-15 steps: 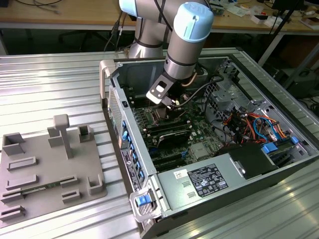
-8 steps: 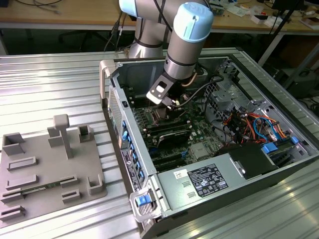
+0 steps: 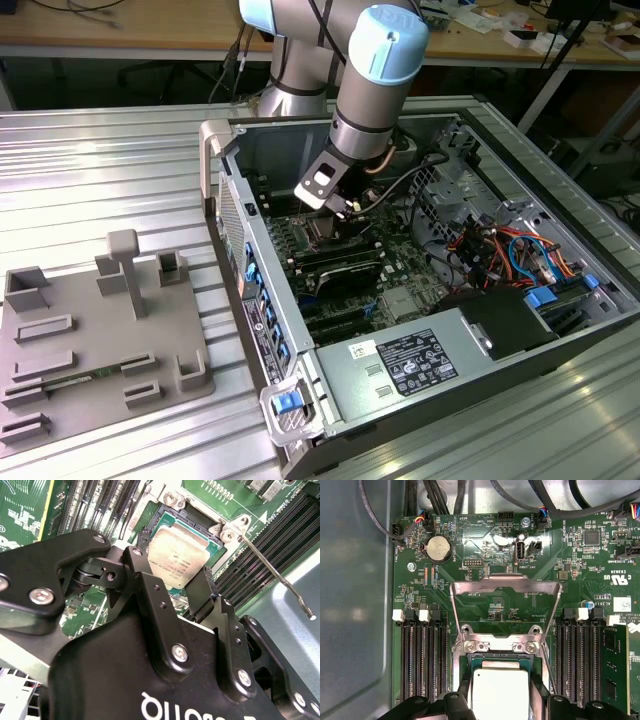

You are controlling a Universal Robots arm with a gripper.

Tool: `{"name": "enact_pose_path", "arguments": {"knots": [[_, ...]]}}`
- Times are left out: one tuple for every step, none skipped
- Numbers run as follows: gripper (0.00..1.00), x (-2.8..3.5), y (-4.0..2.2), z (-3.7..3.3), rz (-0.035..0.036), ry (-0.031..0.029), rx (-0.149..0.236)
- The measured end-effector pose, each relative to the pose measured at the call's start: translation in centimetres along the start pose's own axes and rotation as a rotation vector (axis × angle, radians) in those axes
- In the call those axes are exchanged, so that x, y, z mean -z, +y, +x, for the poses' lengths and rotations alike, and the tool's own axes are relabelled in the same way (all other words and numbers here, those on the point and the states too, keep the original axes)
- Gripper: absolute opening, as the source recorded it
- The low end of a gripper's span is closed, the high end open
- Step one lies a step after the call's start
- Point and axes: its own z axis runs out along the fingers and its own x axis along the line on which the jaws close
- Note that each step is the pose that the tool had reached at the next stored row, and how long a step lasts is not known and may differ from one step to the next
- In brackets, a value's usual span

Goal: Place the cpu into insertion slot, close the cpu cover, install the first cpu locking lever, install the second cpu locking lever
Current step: 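Place the cpu into insertion slot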

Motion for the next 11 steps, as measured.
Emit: {"name": "enact_pose_path", "arguments": {"knots": [[0.55, 0.0, 0.0, 0.0, 0.0001, -0.0001, 0.0], [0.55, 0.0, 0.0, -0.01, 0.0001, -0.0002, 0.001], [0.55, 0.0, 0.0, -0.01, 0.0001, -0.0002, 0.001], [0.55, -0.01, 0.01, 0.01, 0.0, -0.0001, 0.001], [0.55, -0.01, 0.01, 0.01, 0.0, 0.0, 0.001], [0.55, -0.02, 0.01, 0.01, 0.0, 0.0001, 0.001], [0.55, -0.01, 0.01, 0.01, 0.0, 0.0001, 0.001], [0.55, -0.01, 0.01, 0.01, 0.0, 0.0001, 0.001], [0.55, -0.03, 0.01, 0.02, -0.0003, 0.0007, 0.001], [0.55, -0.05, 0.02, 0.04, -0.0003, 0.0021, 0.001], [0.59, -0.08, 0.03, 0.05, -0.0009, 0.0026, 0.001]]}}
